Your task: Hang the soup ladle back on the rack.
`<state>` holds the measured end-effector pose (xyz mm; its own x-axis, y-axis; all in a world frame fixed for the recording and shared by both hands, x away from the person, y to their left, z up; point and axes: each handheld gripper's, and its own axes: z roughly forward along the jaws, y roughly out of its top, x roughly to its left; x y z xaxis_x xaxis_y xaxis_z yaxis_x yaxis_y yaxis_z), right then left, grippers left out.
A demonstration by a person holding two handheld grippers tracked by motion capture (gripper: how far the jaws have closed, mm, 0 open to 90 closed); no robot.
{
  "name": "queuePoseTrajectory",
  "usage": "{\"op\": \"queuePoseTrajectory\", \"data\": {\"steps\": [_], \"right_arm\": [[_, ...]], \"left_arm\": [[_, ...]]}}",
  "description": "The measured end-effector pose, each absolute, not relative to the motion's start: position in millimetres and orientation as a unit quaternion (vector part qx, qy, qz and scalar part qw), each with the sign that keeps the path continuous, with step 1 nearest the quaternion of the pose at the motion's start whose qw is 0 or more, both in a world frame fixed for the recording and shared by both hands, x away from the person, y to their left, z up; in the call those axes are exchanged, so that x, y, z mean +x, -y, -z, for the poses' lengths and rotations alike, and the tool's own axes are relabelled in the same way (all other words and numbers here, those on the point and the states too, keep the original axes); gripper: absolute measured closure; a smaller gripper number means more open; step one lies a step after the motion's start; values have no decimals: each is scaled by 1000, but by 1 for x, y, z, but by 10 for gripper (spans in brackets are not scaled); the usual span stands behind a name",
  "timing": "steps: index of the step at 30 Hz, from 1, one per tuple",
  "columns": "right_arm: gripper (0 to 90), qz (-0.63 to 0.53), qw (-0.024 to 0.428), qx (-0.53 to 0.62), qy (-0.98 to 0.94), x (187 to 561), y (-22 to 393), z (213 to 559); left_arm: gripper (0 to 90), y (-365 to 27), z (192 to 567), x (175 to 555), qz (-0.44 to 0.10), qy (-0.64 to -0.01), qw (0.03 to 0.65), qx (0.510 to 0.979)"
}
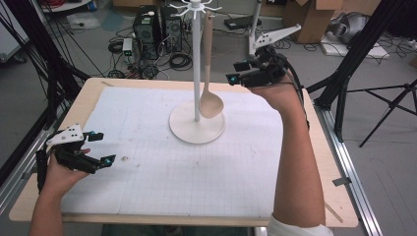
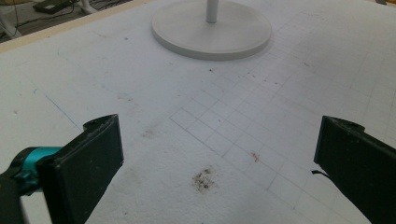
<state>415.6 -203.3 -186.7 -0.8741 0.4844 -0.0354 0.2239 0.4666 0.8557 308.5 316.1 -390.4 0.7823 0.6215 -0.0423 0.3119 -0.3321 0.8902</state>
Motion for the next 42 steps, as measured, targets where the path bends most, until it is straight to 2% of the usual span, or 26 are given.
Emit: {"op": "queuePoseTrajectory", "data": {"steps": [13, 29, 42], "right_arm": [[295, -501, 140, 191, -832, 369, 230, 226], [157, -528, 141, 214, -809, 331, 257, 296], [110, -550, 141, 233, -790, 315, 265, 348]], "left_arm": [[17, -311, 391, 309, -153, -286, 494, 807], [17, -308, 392, 310, -150, -284, 494, 808], [17, -309, 393, 310, -148, -286, 500, 804]]}}
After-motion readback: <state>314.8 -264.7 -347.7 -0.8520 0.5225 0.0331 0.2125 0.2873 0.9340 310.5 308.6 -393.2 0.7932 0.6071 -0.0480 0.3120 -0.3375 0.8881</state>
